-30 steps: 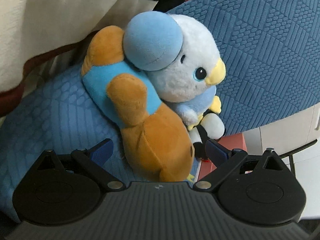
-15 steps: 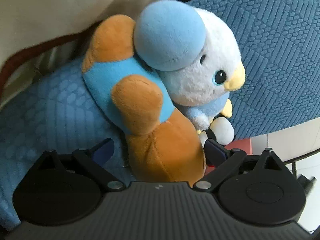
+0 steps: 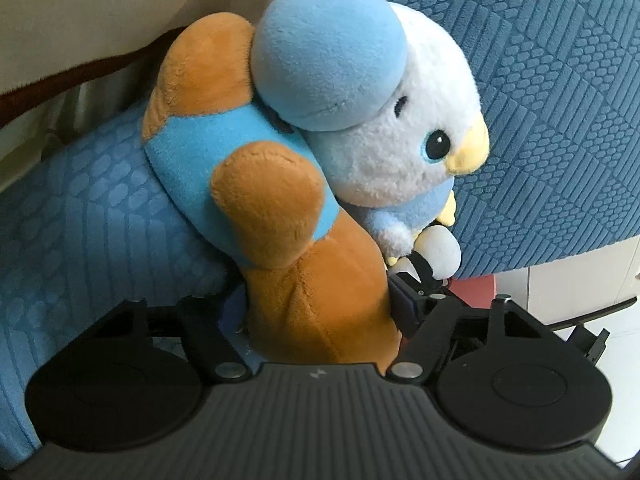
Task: Organize objects
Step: 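Grasp orange-and-blue plush with left tool while right tool grasps panda plush, then lift orange-and-blue plush with left tool while right tool lifts panda plush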
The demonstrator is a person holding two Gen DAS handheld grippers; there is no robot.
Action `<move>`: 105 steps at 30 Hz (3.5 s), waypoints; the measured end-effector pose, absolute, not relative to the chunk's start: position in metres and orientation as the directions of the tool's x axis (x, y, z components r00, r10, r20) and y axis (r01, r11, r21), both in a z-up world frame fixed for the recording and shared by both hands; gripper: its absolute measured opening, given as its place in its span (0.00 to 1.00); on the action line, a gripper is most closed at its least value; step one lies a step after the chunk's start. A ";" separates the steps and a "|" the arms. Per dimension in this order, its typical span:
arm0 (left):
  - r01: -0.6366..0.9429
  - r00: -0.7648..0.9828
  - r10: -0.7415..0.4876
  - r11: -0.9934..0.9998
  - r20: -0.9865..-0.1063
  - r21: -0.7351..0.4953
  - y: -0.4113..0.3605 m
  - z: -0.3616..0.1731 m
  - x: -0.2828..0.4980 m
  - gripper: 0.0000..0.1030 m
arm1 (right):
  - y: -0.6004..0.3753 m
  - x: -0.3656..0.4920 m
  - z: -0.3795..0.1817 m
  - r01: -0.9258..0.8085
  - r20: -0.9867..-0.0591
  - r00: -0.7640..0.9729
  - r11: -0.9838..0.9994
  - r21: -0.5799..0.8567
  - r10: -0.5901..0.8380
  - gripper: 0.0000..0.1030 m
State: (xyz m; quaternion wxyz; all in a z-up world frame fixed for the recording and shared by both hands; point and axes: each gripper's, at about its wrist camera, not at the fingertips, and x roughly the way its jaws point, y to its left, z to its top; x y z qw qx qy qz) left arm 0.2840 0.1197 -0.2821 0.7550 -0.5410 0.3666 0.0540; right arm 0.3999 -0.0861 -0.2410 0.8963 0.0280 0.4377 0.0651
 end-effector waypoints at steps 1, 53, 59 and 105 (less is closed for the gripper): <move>-0.478 0.724 -0.314 0.414 -0.614 -0.775 0.120 -0.282 0.283 0.72 | -0.086 0.399 -0.241 -0.096 -0.779 0.611 0.989 0.108 0.145 0.44; -0.493 0.637 -0.186 0.648 -0.748 -0.581 0.119 -0.247 0.254 0.87 | -0.122 0.314 -0.241 -0.038 -0.751 0.604 0.952 0.305 0.265 0.50; -0.498 0.630 -0.170 0.661 -0.758 -0.562 0.115 -0.251 0.266 0.91 | -0.111 0.325 -0.245 -0.070 -0.759 0.590 0.954 0.291 0.275 0.52; -0.547 0.598 -0.188 0.614 -0.779 -0.569 0.062 -0.185 0.156 0.66 | -0.156 0.218 -0.161 -0.105 -0.776 0.551 0.948 0.300 0.307 0.46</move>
